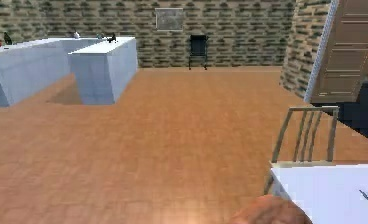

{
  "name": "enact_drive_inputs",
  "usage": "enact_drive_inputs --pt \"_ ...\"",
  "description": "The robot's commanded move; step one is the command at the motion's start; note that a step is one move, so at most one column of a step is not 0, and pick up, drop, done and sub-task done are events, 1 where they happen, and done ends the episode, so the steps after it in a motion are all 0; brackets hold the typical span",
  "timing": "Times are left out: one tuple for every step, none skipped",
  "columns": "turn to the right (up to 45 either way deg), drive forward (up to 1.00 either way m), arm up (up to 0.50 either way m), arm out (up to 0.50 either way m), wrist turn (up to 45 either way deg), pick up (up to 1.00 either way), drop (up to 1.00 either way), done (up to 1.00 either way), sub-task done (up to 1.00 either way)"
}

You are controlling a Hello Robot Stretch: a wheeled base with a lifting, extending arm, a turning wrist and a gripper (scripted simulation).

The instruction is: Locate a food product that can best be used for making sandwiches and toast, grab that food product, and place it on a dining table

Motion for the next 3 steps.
enact_drive_inputs --pt "45.0 0.00 0.00 0.00 0.0 0.00 0.00 0.00 0.00" --pt "45.0 0.00 0.00 0.00 0.0 0.00 0.00 0.00 0.00" --pt "36.0 0.00 0.00 0.00 0.0 0.00 0.00 0.00 0.00"
